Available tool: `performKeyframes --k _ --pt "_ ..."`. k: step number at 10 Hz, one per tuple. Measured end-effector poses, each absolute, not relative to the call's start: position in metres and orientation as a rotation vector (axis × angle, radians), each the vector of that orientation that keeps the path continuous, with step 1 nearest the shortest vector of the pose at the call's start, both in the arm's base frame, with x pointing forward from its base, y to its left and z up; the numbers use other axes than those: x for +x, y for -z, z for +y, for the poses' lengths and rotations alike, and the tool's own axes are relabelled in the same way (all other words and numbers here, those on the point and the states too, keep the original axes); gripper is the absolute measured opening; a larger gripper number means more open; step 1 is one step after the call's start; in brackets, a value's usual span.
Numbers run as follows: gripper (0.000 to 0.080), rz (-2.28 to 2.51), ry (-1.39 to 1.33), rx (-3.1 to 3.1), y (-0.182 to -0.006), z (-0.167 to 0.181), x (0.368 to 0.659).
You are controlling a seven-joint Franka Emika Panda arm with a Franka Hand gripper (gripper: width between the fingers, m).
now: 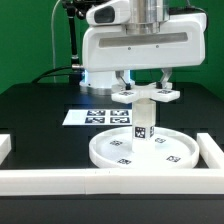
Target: Assemble round table
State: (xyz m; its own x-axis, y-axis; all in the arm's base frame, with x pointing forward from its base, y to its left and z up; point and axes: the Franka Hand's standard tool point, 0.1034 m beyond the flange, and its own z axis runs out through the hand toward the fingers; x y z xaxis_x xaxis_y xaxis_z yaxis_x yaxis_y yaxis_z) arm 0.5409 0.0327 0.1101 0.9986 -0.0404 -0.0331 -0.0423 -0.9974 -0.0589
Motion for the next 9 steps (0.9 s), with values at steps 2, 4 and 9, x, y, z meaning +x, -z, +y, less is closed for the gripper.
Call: performKeyframes --k 2,4,9 --pt "0.0448 0.048 -0.042 -3.082 -0.1102 0.0326 0.5426" --pt "0.0448 0.048 -0.040 -3.082 -0.1103 0.0327 0.5428" --pt "0.0448 0.048 -0.040 -3.082 -0.1103 0.0327 0.5428"
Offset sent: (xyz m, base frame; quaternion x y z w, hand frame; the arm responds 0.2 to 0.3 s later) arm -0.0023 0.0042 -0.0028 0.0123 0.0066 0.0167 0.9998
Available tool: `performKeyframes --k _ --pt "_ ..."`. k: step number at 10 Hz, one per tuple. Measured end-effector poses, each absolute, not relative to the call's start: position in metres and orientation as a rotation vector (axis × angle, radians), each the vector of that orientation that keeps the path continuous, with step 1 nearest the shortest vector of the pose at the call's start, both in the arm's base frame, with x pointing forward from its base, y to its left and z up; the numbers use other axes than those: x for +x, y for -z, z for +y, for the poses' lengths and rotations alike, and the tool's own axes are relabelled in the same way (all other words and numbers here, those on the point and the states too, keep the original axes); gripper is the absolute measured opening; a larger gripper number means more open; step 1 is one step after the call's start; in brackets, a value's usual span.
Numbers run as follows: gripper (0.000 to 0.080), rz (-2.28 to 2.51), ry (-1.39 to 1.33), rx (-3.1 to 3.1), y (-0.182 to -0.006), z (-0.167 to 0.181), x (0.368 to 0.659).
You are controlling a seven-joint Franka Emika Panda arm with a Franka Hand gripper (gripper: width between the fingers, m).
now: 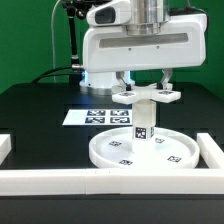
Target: Assemble round table
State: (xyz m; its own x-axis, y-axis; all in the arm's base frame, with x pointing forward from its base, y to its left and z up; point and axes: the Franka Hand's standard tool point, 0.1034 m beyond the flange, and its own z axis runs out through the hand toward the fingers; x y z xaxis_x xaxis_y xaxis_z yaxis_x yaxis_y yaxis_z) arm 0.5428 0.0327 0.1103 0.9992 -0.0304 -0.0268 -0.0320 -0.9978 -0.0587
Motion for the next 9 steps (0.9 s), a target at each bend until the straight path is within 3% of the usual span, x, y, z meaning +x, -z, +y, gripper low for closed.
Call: performKeyframes --k 3,9 --pt "0.0448 0.201 -0.037 -3.072 -0.1102 0.0265 0.5434" --pt "0.0448 1.433 -0.067 -2.648 -0.1088 0.0352 0.5441"
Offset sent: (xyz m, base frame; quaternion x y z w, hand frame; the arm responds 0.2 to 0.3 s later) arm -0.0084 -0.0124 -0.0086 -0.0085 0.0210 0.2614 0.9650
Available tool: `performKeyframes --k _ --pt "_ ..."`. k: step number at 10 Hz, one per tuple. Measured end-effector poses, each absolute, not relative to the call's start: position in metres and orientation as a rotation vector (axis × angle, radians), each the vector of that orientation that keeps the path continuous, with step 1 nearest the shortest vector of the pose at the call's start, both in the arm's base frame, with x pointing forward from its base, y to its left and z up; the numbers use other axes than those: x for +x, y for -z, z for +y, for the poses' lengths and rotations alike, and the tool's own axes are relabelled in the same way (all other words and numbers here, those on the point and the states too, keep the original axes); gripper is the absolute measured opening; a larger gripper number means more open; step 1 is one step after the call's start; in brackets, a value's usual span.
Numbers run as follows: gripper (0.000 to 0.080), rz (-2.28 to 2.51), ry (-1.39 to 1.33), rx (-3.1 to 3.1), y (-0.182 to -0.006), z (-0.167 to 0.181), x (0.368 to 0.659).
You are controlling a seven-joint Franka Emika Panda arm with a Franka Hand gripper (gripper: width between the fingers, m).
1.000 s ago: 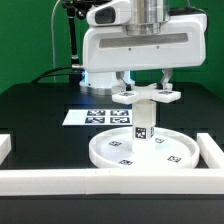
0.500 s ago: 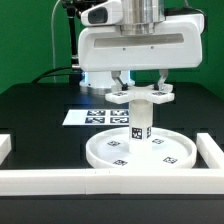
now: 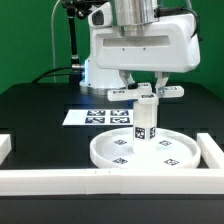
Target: Assemble round table
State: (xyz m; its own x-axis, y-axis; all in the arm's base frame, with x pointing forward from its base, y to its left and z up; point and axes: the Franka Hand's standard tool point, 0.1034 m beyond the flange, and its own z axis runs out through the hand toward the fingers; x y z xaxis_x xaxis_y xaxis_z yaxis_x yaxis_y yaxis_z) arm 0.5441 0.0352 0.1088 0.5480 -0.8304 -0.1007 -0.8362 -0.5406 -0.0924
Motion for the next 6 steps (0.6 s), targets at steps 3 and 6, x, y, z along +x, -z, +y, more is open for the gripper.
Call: performKeyframes --k 3,6 --pt "0.0448 1.789 -0.087 -2.425 -0.1083 0.0372 0.5450" --pt "0.0448 2.158 -0.099 -2.118 -0.1079 0.0373 0.5458"
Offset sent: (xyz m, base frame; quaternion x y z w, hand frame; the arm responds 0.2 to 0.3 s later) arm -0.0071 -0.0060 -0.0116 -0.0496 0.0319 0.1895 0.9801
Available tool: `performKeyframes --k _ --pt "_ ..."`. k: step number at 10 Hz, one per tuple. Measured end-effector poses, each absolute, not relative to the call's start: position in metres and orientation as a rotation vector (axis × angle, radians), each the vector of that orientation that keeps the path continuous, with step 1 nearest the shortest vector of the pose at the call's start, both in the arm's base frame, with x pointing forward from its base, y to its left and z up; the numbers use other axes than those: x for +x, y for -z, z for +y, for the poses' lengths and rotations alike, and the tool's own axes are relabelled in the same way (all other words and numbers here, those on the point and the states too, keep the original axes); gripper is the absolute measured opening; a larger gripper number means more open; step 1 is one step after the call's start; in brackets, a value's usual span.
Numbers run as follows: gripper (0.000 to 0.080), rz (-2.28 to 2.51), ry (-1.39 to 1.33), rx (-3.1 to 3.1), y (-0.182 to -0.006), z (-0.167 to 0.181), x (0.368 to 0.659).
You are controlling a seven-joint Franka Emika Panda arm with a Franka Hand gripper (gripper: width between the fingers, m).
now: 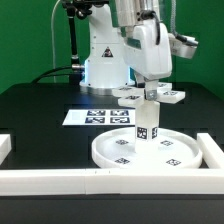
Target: Assemble round table
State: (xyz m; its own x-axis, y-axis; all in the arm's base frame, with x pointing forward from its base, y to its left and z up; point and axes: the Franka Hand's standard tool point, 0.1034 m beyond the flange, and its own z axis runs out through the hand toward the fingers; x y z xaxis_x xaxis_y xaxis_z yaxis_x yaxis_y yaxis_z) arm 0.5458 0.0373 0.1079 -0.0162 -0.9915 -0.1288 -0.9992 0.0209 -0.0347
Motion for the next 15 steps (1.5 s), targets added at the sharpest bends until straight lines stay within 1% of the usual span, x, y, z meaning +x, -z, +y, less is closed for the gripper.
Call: performKeyframes --k 3,6,7,8,9,10,12,15 --pt "0.0448 2.396 -0.143 -1.839 -0.108 0.037 0.547" --pt "0.0448 2.438 -0.158 -1.775 -0.108 0.036 0.547" --pt "0.0547 2.432 -0.159 -1.784 -0.108 0.037 0.547" --pt "0.0547 2.411 -0.159 -1.808 -0.109 0.037 0.547" --pt "0.0628 2.371 -0.155 -1.839 -0.116 0.038 0.549" --pt "0.0628 2.332 -0.158 -1.864 -0.123 0.040 0.550" --pt "0.0649 2.244 -0.141 -1.911 -0.147 0.043 0.555" --pt "0.0649 2.152 -0.131 -2.014 -0.142 0.044 0.554"
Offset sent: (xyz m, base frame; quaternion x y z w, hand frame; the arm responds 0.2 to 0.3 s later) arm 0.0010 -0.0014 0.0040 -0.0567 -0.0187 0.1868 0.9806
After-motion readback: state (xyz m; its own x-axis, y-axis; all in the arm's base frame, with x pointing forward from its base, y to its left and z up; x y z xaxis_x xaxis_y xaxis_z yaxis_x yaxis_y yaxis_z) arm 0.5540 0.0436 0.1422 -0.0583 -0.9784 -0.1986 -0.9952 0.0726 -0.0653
